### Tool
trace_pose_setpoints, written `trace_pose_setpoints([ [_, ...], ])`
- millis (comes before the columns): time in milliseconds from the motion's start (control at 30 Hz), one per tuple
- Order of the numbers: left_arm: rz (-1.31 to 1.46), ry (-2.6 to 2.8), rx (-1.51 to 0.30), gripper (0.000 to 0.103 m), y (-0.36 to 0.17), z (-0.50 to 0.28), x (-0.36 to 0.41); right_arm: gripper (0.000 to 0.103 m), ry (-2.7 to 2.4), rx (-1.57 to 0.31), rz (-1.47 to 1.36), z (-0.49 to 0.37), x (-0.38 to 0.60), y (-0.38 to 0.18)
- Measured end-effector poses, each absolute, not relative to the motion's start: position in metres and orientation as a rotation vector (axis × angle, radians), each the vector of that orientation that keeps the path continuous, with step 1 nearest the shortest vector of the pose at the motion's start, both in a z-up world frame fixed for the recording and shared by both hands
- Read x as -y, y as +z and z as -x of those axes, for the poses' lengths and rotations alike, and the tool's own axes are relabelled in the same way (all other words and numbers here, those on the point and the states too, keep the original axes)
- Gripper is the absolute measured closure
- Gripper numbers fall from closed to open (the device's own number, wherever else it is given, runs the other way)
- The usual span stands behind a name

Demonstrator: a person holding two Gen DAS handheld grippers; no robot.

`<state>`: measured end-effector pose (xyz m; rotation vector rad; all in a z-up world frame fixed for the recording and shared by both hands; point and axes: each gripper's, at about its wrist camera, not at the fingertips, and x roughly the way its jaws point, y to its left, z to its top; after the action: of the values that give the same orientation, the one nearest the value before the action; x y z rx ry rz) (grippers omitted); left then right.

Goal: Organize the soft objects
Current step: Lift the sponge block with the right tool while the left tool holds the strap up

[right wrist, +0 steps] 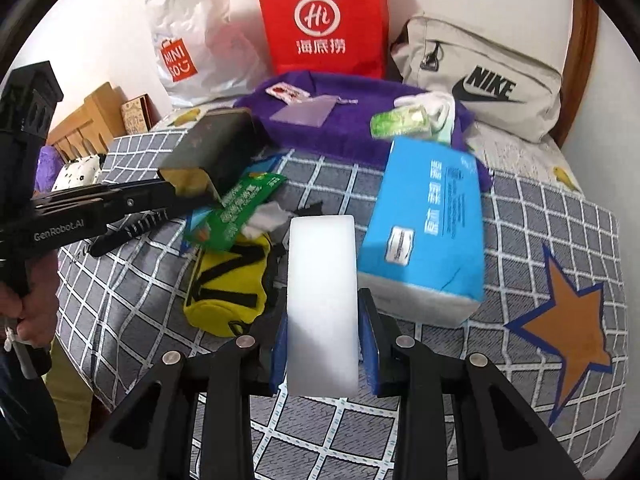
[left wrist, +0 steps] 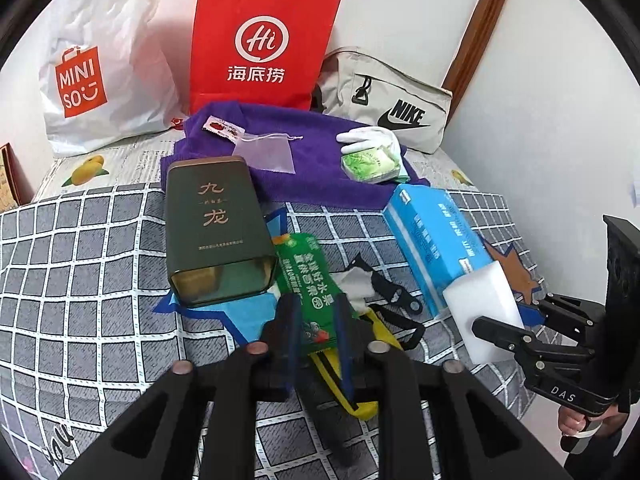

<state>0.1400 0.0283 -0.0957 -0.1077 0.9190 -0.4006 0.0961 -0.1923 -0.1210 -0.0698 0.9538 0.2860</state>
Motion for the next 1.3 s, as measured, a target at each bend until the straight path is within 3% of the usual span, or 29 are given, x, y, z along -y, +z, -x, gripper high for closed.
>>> trace_pose_setpoints([
  [333, 0.095, -0.334, -1.041, 0.088, -0.131, -0.14, -0.032, 0.072, 0.314, -0.955, 0.074, -0.102, 0.192, -0.12],
  [467, 0.072, -0.309, -1.084, 0.068, -0.148, -0.131, -0.026, 0.072, 0.32, -0.978, 0.062, -0.104, 0.194, -0.128],
  [767, 0.011, -0.269, -1.089, 0.068, -0.168, -0.122, -0.016, 0.072, 0.34, -1.006, 0.059, -0.103, 0.195, -0.141],
  [833, -0.034, -0.245, -1.074, 0.08, -0.168, -0.121, -0.013, 0.072, 0.344, -1.012, 0.055, -0.103, 0.196, -0.144],
  [967, -0.043, -0.253, -1.074, 0.082, -0.166, -0.122, -0.018, 0.072, 0.353, -1.02, 0.052, -0.102, 0.196, -0.148],
  [1100, -0.065, -0.252, -1.089, 0.079, -0.164, -0.12, -0.018, 0.072, 0.355, -1.026, 0.051, -0.101, 0.197, -0.151],
  [1200, -0.07, -0.257, -1.084, 0.068, -0.165, -0.117, -0.012, 0.072, 0.358, -1.033, 0.044, -0.101, 0.198, -0.153],
  [1300, -0.117, -0.24, -1.053, 0.068, -0.167, -0.116, -0.006, 0.072, 0.359, -1.037, 0.047, -0.101, 0.198, -0.155],
])
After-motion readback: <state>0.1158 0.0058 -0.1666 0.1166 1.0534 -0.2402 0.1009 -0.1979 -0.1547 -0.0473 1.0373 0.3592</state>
